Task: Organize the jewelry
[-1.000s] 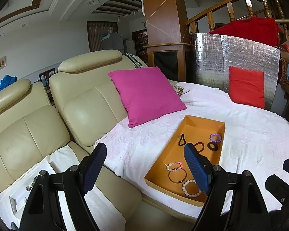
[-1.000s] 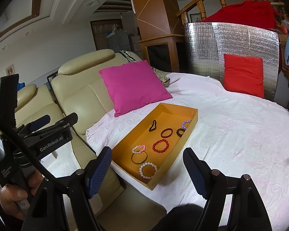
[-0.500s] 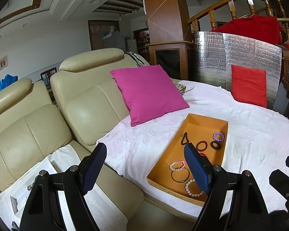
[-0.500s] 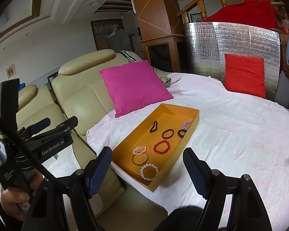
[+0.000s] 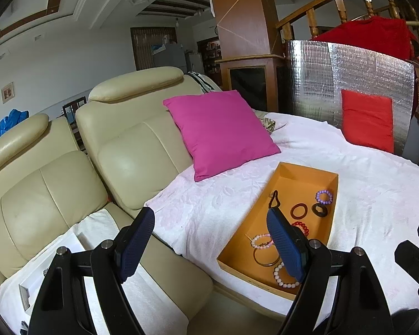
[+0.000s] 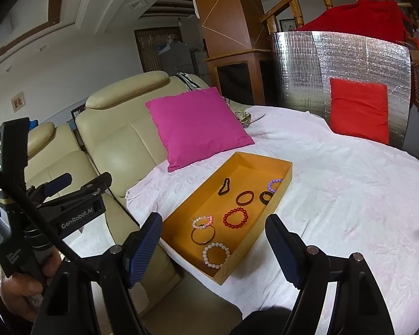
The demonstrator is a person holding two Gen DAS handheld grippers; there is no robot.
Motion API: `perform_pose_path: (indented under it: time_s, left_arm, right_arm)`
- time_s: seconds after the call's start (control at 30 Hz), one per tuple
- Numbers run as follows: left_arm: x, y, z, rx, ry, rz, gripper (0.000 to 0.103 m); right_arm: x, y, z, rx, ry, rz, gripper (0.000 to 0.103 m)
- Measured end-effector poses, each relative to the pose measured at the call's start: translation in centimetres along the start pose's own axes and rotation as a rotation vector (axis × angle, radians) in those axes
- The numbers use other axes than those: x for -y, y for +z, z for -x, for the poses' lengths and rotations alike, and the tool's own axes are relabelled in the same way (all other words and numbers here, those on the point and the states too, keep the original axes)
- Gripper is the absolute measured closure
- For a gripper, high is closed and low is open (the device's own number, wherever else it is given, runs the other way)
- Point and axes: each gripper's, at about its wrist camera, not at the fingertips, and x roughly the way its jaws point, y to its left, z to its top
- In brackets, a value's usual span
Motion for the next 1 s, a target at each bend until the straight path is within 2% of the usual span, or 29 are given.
perform_pose_path:
  time_s: [0.47,1.0]
  left_arm:
    - [1.0,0.9,-2.3,-0.033,0.027,-0.002,0.02]
    - [1.6,1.3,-5.7,-0.079,0.064,-0.006,0.02]
  right_arm:
    - [1.7,1.4,-2.2,-0.024,0.019,-0.024,0.024]
    - [2.5,2.5,-6.8,-0.081,0.054,-0.021,0.024]
